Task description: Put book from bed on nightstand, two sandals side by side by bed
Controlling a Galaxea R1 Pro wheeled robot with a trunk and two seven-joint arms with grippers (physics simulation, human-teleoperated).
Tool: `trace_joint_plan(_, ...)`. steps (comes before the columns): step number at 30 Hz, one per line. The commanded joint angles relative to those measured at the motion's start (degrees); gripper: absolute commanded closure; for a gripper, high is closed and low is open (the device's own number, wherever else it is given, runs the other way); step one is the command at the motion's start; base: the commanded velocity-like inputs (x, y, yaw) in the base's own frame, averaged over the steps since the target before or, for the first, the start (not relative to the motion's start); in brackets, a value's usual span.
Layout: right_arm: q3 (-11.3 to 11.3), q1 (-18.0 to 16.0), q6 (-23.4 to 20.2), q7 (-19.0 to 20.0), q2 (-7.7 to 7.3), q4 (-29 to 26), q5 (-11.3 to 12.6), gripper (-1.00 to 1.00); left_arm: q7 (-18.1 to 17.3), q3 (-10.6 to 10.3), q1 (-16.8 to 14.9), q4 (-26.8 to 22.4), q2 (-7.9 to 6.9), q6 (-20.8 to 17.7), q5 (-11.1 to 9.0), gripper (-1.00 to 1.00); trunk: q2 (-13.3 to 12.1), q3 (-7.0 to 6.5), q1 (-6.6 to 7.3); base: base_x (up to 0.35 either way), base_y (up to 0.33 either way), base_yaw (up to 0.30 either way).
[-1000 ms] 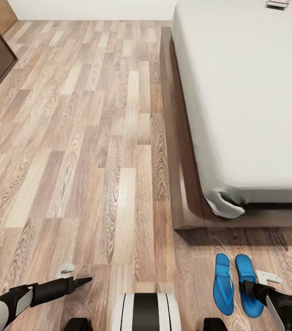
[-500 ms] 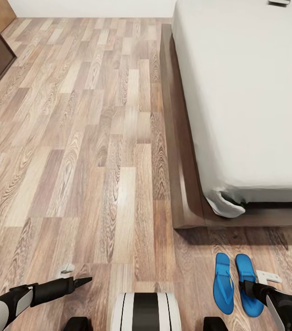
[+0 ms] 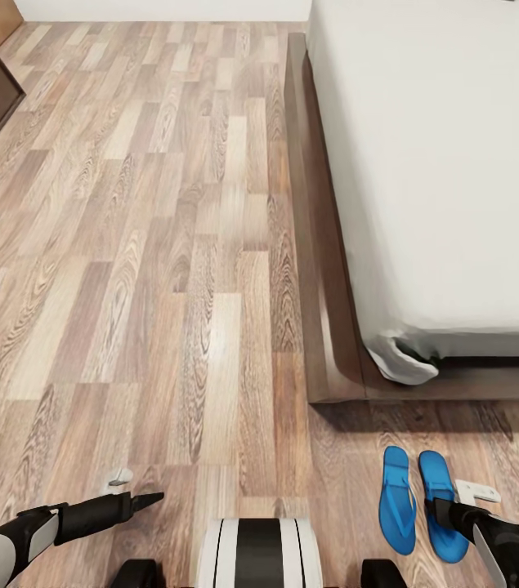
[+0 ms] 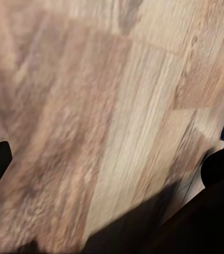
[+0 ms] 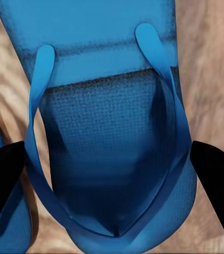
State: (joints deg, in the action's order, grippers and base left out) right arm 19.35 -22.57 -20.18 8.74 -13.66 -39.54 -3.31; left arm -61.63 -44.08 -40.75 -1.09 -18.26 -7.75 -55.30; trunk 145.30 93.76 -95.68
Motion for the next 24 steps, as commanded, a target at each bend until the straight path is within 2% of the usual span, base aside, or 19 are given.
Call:
trace_joint_plan(1, 0.3, 0.0, -0.3, 0.4, 0.04, -0.1, -0.4, 1.00, -0.2, -0.4, 0.0, -0.1, -0.03, -0.6, -0.6, -1.00, 0.0, 0.26, -0.01, 0.000, 0.000, 0.000)
trace_joint_plan(4, 0.3, 0.0, -0.2, 0.4, 0.04, -0.1, -0.4, 1.00, -0.2, -0.4, 0.0, -0.1, -0.04, -0.6, -0.6, -1.00, 0.1, 0.92, -0.09, 0.000, 0.000, 0.000)
trace_joint_plan(10, 0.3, 0.0, -0.2, 0.4, 0.04, -0.1, -0.3, 1.00, -0.2, -0.4, 0.0, -0.1, -0.06, -0.6, -0.6, -1.00, 0.1, 0.92, -0.09, 0.000, 0.000, 0.000)
trace_joint_plan(15, 0.3, 0.0, -0.2, 0.4, 0.04, -0.1, -0.4, 1.00, -0.2, -0.4, 0.0, -0.1, -0.04, -0.6, -0.6, -1.00, 0.1, 2.03, -0.22, 0.000, 0.000, 0.000)
trace_joint_plan(24, 0.2, 0.0, -0.1, 0.5, 0.04, -0.1, -0.3, 1.00, -0.2, -0.4, 0.0, -0.1, -0.07, -0.6, -0.6, -1.00, 0.1, 2.03, -0.22, 0.000, 0.000, 0.000)
